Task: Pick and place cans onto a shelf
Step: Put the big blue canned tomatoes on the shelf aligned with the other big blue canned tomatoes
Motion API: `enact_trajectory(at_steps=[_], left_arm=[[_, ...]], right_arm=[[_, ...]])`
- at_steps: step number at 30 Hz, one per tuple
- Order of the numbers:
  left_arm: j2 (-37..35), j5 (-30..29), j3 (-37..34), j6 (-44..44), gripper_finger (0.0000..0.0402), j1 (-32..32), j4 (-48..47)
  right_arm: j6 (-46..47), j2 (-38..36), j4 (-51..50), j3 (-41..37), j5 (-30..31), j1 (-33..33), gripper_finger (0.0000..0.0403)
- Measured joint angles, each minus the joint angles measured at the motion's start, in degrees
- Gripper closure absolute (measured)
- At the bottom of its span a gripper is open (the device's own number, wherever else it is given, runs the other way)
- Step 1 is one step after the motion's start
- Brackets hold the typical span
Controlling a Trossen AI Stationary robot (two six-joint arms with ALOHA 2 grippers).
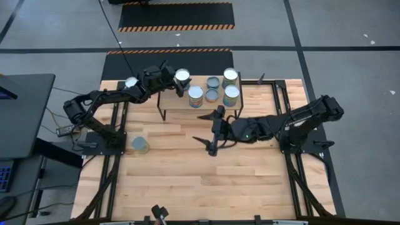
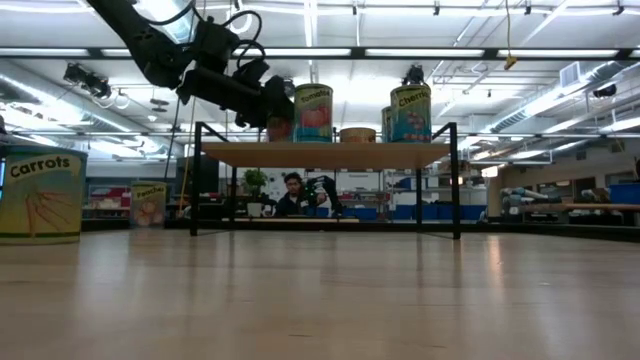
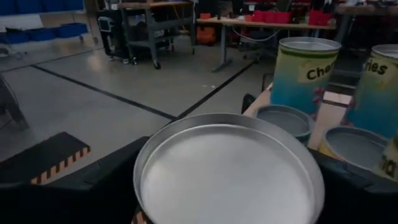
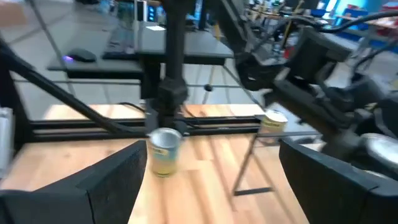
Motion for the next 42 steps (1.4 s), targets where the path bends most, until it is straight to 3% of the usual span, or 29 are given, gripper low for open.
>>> enact_trajectory(at_steps=[8, 14, 19, 25, 31, 36, 42], left_arm=[[-1.29, 0.10, 0.05, -0.40, 0.0048, -0.88, -3.63], [-1.76, 1.41, 0.20, -1.77, 0.0048, -0.84, -3.79], [-4.16, 1.56, 0.22, 0.01, 0.0047, -0.23, -7.03], [-6.14, 5.80, 0.28, 0.95, 0.0047, -0.54, -11.82], [-6.55, 6.19, 0.28, 3.58, 0.0047, -1.49, -11.88], [-8.06, 7.04, 0.28, 4.36, 0.0047, -0.66, -13.10], [-9.53, 8.18, 0.28, 4.08, 0.0047, -0.32, -15.50]], right_arm=[[-2.31, -0.66, -5.21, 2.87, -13.62, -10.51, 0.0028], [-2.41, -0.66, -3.53, 3.04, -23.20, -18.30, 0.0028], [-0.90, 1.03, 2.66, 3.37, -25.78, -24.60, 0.0032], [-1.39, 7.16, 3.14, 10.14, -29.09, -30.39, 0.0054], [-1.79, 15.17, -4.99, 20.24, -32.40, -33.87, 0.0058], [-0.83, 19.24, -8.59, 23.84, -32.39, -35.66, 0.0061], [5.98, 20.59, -7.68, 24.01, -33.19, -37.51, 0.0117]])
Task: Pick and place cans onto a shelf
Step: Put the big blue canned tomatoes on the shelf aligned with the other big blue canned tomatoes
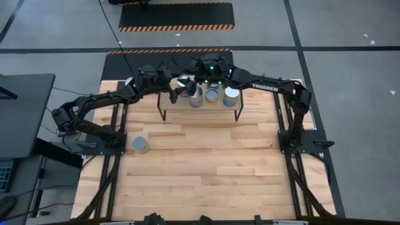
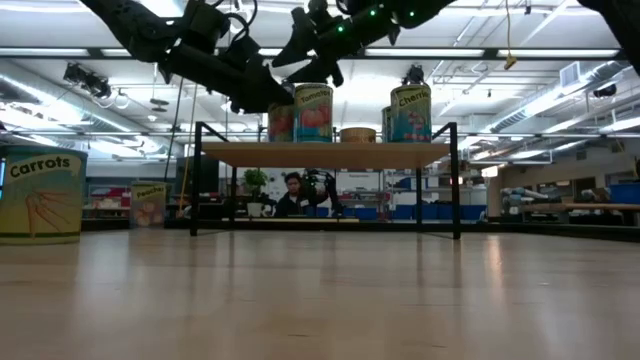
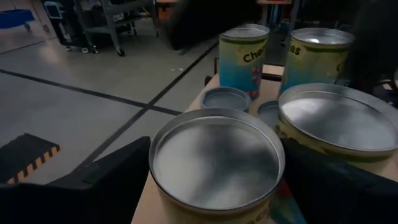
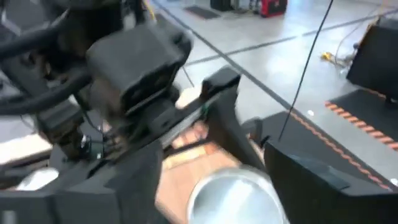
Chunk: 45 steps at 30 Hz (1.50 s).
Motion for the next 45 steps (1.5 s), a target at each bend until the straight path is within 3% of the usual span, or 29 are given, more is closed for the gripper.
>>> enact_trajectory(at_steps=[3, 11, 20, 25, 33, 39, 45], left_arm=[[0.00, 1.06, 0.00, -0.56, 0.0047, 0.00, 0.11], [0.04, 2.92, 0.00, -0.04, 0.0048, -0.32, -0.27], [-0.71, 2.95, -0.08, 0.57, 0.0048, 0.47, -1.27], [-1.49, 2.67, -0.09, 0.13, 0.0048, 0.73, -4.98], [-4.69, 2.73, -0.07, 0.32, 0.0048, 0.76, -7.20], [-9.44, 2.05, -0.07, 3.10, 0.0048, 0.76, -15.70], [-15.22, -0.18, -0.07, 3.41, 0.0049, 0.70, -24.31]], right_arm=[[1.14, 0.87, 0.70, -0.08, -2.55, -0.38, 0.0162], [2.05, 2.36, -0.61, -0.14, -2.17, -1.13, 0.0288], [0.03, 2.20, -0.67, -0.10, -2.19, -1.03, 0.0380], [-0.72, 2.18, -0.61, -0.10, -2.16, -1.03, 0.0398], [-2.40, 2.16, -1.00, -0.10, -2.14, -0.99, 0.0394], [-2.49, 2.16, -2.73, -0.10, -1.96, -0.96, 0.0400], [-4.74, 2.16, -6.70, -0.14, 2.18, -0.96, 0.0400]])
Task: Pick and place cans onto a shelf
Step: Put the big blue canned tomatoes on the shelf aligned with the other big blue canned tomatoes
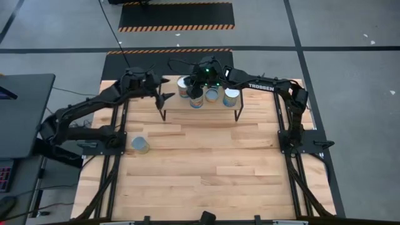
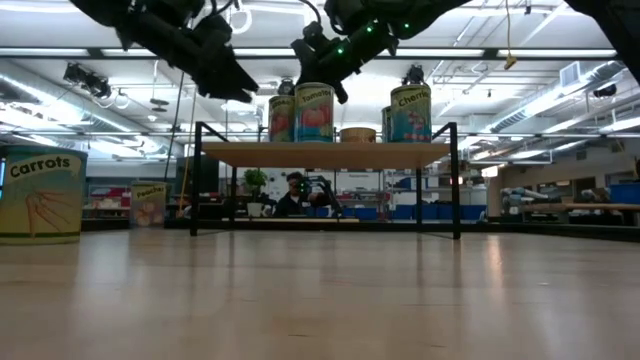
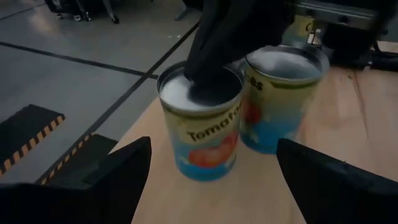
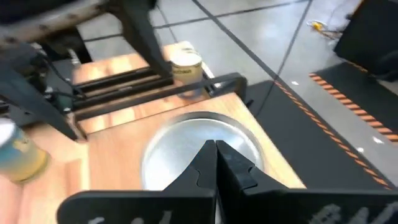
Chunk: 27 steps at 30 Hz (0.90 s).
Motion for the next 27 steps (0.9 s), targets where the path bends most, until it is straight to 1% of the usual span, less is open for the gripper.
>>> enact_trajectory(at_steps=[3, 8, 13, 18, 21, 23, 26, 27], left_arm=[[-2.16, -0.08, 0.00, 0.02, 0.0049, 0.00, -2.23], [-4.08, -0.10, 0.00, -0.35, 0.0049, 0.00, -3.31], [-4.23, -0.10, 0.00, -0.42, 0.0049, 0.00, -4.93], [-4.23, -0.10, 0.00, -0.57, 0.0049, 0.00, -4.63], [-4.23, -0.10, 0.00, -1.52, 0.0049, 0.00, -4.60], [-4.23, -0.10, 0.00, -1.56, 0.0049, 0.00, -4.68], [-4.23, -0.10, 0.00, -1.62, 0.0049, 0.00, -4.73], [-4.17, -0.10, 0.00, -1.62, 0.0049, 0.00, -4.72]], right_arm=[[-0.26, 0.00, -0.06, 0.00, 0.95, 0.00, 0.0400], [-1.31, -0.08, -0.26, 0.00, 3.27, -0.14, 0.0400], [-1.32, -0.81, -2.34, 0.00, 3.34, -0.68, 0.0400], [-1.62, -1.48, -3.32, 0.02, 5.81, -0.72, 0.0400], [-1.90, -1.93, -3.19, 0.02, 6.04, -0.72, 0.0400], [-2.46, -1.95, -2.09, 0.02, 3.84, -0.54, 0.0400], [-2.73, -1.95, 0.49, 0.02, -1.80, 0.21, 0.0400], [-2.93, -1.97, 0.88, 0.02, -2.17, 0.50, 0.0400]])
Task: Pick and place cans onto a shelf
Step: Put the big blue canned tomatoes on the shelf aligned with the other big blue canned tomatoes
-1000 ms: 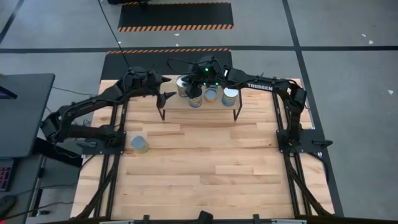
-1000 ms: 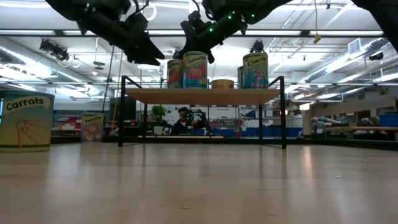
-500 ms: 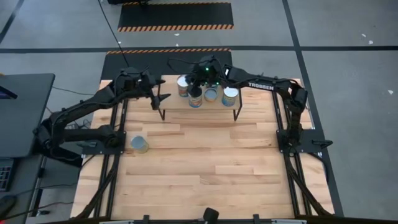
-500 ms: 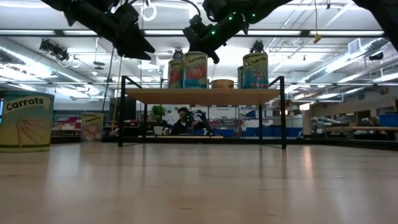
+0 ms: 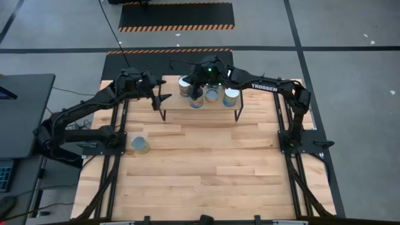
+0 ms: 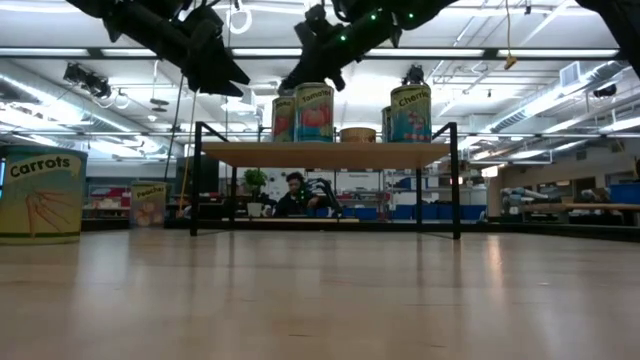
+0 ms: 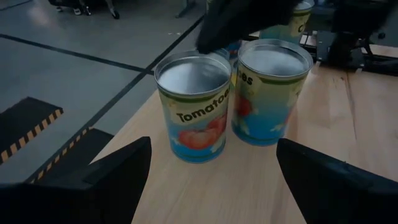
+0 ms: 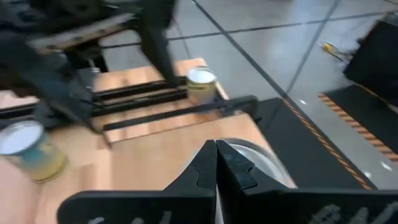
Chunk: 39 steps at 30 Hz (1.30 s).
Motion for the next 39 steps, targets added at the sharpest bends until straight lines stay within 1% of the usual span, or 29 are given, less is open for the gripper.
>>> enact_trajectory(at_steps=[1, 3, 5, 8, 11, 13, 16, 21, 28, 39], left_arm=[[0.04, 0.00, 0.00, 0.01, 0.0049, 0.00, 0.06], [0.07, 0.00, 0.00, -0.29, 0.0049, 0.00, 0.08], [0.07, 0.00, 0.00, -1.09, 0.0049, 0.00, 0.17], [0.07, 0.00, 0.00, -1.40, 0.0049, 0.00, 0.13], [0.07, 0.00, 0.00, -1.38, 0.0049, 0.00, 0.17], [0.07, -0.12, 0.00, -1.42, 0.0049, 0.07, 0.16], [0.06, -1.41, 0.04, -1.43, 0.0049, 0.11, 0.02], [0.01, -2.80, 0.07, -1.38, 0.0049, 0.17, -0.68], [0.09, -2.81, 0.07, -1.38, 0.0049, 0.00, -3.93], [0.09, -2.80, 0.07, -1.38, 0.0049, 0.00, -4.63]], right_arm=[[-0.28, 0.00, 0.14, 0.00, 0.57, 0.30, 0.0400], [-1.78, 0.02, 0.97, 0.04, 4.16, 1.00, 0.0401], [-2.49, 0.15, 0.26, 2.74, 6.65, 1.49, 0.0401], [-2.58, 0.69, -3.53, 10.44, 6.51, 1.59, 0.0402], [-1.97, 2.00, -10.01, 16.55, 6.45, 1.52, 0.0402], [-1.53, 2.69, -15.82, 19.46, 6.30, 1.15, 0.0402], [-0.73, 3.70, -18.61, 22.75, 6.16, 0.67, 0.0402], [-0.05, 7.94, -21.43, 23.12, 3.11, 0.21, 0.0402], [-0.30, 12.93, -22.50, 23.12, 2.38, 0.10, 0.0402], [-0.48, 11.85, -24.85, 23.19, 2.63, -0.24, 0.0402]])
